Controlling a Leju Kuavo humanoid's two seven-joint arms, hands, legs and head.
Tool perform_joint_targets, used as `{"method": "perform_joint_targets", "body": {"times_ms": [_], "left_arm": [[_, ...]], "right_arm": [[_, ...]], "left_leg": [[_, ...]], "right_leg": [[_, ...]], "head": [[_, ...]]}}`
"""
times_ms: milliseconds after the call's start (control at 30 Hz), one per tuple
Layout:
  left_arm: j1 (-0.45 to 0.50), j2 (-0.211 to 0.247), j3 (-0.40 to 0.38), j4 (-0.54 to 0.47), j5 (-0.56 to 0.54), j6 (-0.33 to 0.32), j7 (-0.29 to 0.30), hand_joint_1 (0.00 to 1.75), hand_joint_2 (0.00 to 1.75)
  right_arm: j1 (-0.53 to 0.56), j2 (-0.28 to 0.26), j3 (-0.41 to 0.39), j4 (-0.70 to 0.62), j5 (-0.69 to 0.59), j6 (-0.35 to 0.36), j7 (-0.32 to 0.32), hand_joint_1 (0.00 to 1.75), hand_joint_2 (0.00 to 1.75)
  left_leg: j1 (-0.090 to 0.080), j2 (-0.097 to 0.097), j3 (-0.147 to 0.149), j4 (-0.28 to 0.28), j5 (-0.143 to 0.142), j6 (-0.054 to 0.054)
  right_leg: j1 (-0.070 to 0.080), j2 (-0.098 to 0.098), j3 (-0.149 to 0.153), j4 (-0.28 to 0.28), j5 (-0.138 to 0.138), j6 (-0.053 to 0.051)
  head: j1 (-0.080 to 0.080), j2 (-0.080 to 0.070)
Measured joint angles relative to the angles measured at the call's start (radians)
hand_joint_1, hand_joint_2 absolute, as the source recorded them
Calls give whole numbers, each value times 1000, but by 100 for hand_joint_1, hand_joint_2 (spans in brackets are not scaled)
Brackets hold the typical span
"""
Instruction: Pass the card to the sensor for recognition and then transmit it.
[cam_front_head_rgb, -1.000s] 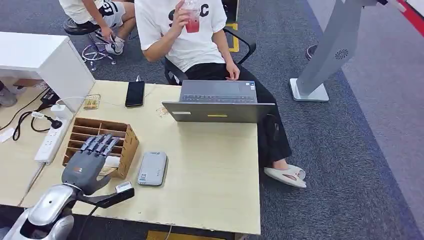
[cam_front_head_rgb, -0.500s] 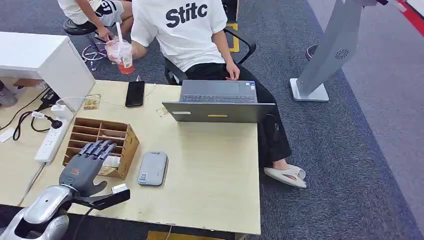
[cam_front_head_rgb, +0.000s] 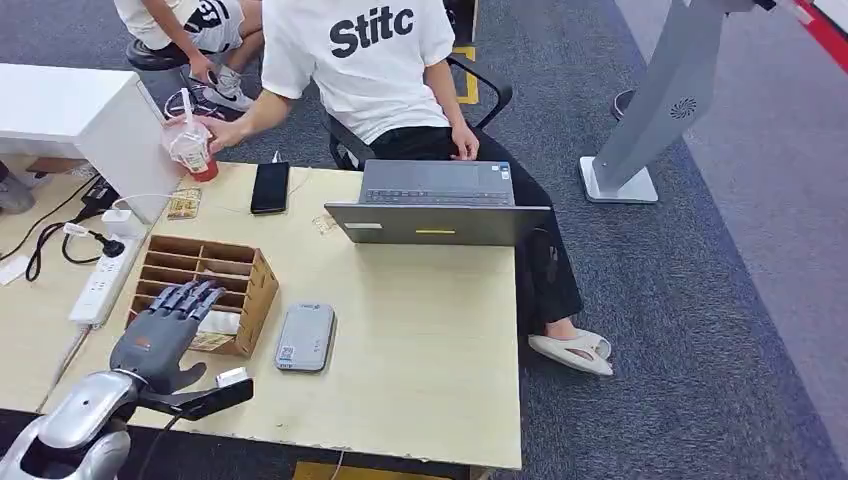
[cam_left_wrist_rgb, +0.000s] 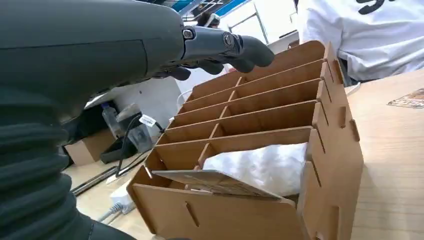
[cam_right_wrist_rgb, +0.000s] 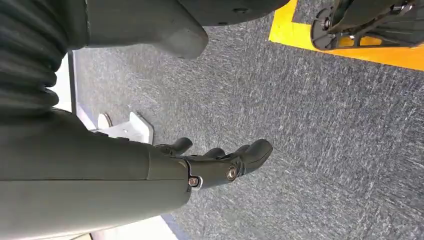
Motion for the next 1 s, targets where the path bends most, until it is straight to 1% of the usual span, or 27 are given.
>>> {"method": "perform_joint_targets", "body": {"times_ms": [67, 100, 133, 400, 500, 533, 600, 633, 667, 733, 767, 800, 833, 867, 933, 967, 1000], "left_arm": [[0, 5, 0, 0, -1, -7, 5, 5, 175], [0, 10, 0, 0, -1, -12, 5, 3, 175], [0, 12, 0, 0, 0, -15, 5, 7, 175], [1, 42, 0, -7, 5, -41, 20, 7, 175], [3, 48, 0, -9, 5, -41, 21, 14, 175], [3, 50, 0, -9, 5, -41, 21, 19, 175], [4, 50, 0, -10, 5, -42, 21, 19, 175], [5, 50, 0, -10, 5, -42, 21, 16, 175], [5, 50, 0, -10, 5, -44, 21, 19, 175], [5, 50, 0, -10, 5, -45, 21, 21, 175], [5, 50, 0, -10, 5, -45, 21, 28, 175], [5, 50, 0, -10, 5, -47, 22, 44, 175], [5, 50, 0, -10, 4, -47, 22, 44, 175], [5, 50, 0, -10, 4, -48, 22, 40, 175], [5, 50, 0, -10, 4, -48, 22, 40, 175], [5, 50, 0, -10, 4, -48, 22, 47, 175], [5, 50, 0, -10, 4, -48, 22, 47, 175]], "right_arm": [[0, 0, -2, 0, 0, 0, -1, 0, 175], [0, 0, -3, 0, 0, 0, -1, 0, 175], [0, 0, -3, 0, 0, 0, -1, 0, 175], [0, 0, -6, 0, 0, 0, -1, 0, 175], [0, 0, -6, 0, 0, 0, -2, 0, 175], [0, 0, -6, 0, 0, 0, -2, 0, 175], [0, 0, -6, 0, 0, 0, -2, 0, 175], [0, 0, -6, 0, 0, 0, -3, 0, 175], [0, 0, -6, 0, 0, 0, -4, 0, 175], [0, 0, -6, 0, 3, 0, -4, 0, 175], [0, 0, -6, 0, 3, 0, -4, 0, 175], [0, 0, -6, 0, 3, 0, -4, 0, 175], [0, 0, -6, 0, 3, 0, -4, 0, 175], [0, 0, -6, 0, 3, 0, -4, 0, 175], [0, 0, -6, 0, 3, 0, -4, 0, 175], [0, 0, -6, 0, 3, 0, -4, 0, 175], [0, 0, -6, 0, 4, 0, -4, 0, 175]], "left_leg": [[0, 0, 0, 0, 0, 0], [0, 0, 0, 0, 0, 0], [0, 0, 0, 0, 0, 0], [0, 0, 0, 0, 0, 0], [0, 0, 0, 0, 0, 0], [0, 0, 0, 0, 0, 0], [0, 0, 0, 0, 0, 0], [0, 0, 0, 0, 0, 0], [0, 0, 0, 0, 0, 0], [0, 0, 0, 0, 0, 0], [0, 0, 0, 0, 0, 0], [0, 0, 0, 0, 0, 0], [0, 0, 0, 0, 0, 0], [0, 0, 0, 0, 0, 0], [0, 0, 0, 0, 0, 0], [0, 0, 0, 0, 0, 0], [0, 0, 0, 0, 0, 0]], "right_leg": [[0, 0, 0, 0, 0, 0], [0, 0, 0, 0, 0, 0], [0, 0, 0, 0, 0, 0], [0, 0, 0, 0, 0, 0], [0, 0, 0, 0, 0, 0], [0, 0, 0, 0, 0, 0], [0, 0, 0, 0, 0, 0], [0, 0, 0, 0, 0, 0], [0, 0, 0, 0, 0, 0], [0, 0, 0, 0, 0, 0], [0, 0, 0, 0, 0, 0], [0, 0, 0, 0, 0, 0], [0, 0, 0, 0, 0, 0], [0, 0, 0, 0, 0, 0], [0, 0, 0, 0, 0, 0], [0, 0, 0, 0, 0, 0], [0, 0, 0, 0, 0, 0]], "head": [[0, 0], [0, 0], [0, 0], [0, 0], [0, 0], [0, 0], [0, 0], [0, 0], [0, 0], [0, 0], [0, 0], [0, 0], [0, 0], [0, 0], [0, 0], [0, 0], [0, 0]]}}
